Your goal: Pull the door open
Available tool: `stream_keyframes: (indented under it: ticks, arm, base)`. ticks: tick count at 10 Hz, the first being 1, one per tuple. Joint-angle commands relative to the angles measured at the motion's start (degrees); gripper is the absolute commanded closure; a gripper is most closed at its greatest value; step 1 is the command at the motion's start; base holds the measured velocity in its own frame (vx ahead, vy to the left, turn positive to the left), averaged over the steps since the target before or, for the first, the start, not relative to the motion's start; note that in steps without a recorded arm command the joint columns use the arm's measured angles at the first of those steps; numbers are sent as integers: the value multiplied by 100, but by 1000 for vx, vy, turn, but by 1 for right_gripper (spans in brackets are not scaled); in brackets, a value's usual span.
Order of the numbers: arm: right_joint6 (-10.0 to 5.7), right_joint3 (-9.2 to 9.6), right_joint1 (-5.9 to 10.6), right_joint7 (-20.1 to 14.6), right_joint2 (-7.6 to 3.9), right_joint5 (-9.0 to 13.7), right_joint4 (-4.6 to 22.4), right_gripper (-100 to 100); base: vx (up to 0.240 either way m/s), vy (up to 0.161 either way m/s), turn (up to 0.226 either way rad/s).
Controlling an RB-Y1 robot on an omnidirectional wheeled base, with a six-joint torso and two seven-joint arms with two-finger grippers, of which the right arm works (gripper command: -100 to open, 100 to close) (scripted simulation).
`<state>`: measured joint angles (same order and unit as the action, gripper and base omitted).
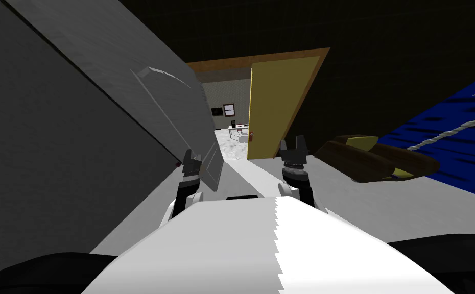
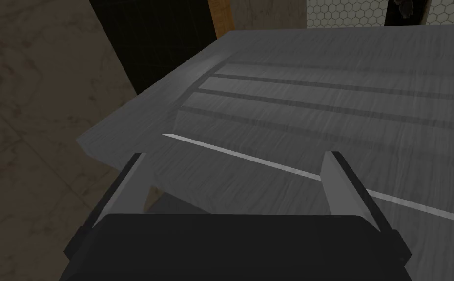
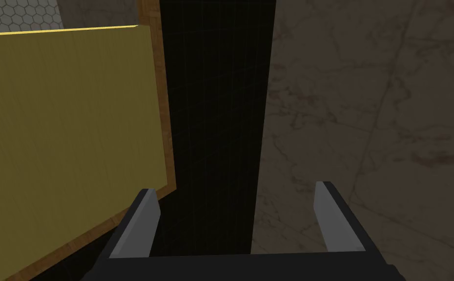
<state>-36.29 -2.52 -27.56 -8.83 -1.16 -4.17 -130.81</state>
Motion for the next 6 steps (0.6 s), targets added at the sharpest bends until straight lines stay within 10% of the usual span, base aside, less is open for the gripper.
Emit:
stream_keyframes:
  ticks: [1, 6]
  arm:
    - [56, -11, 102, 28, -36, 22, 193, -100]
    - [246, -50, 451, 122, -133, 97, 851, -100]
  base:
    - [78, -34, 25]
    - [180, -17, 16]
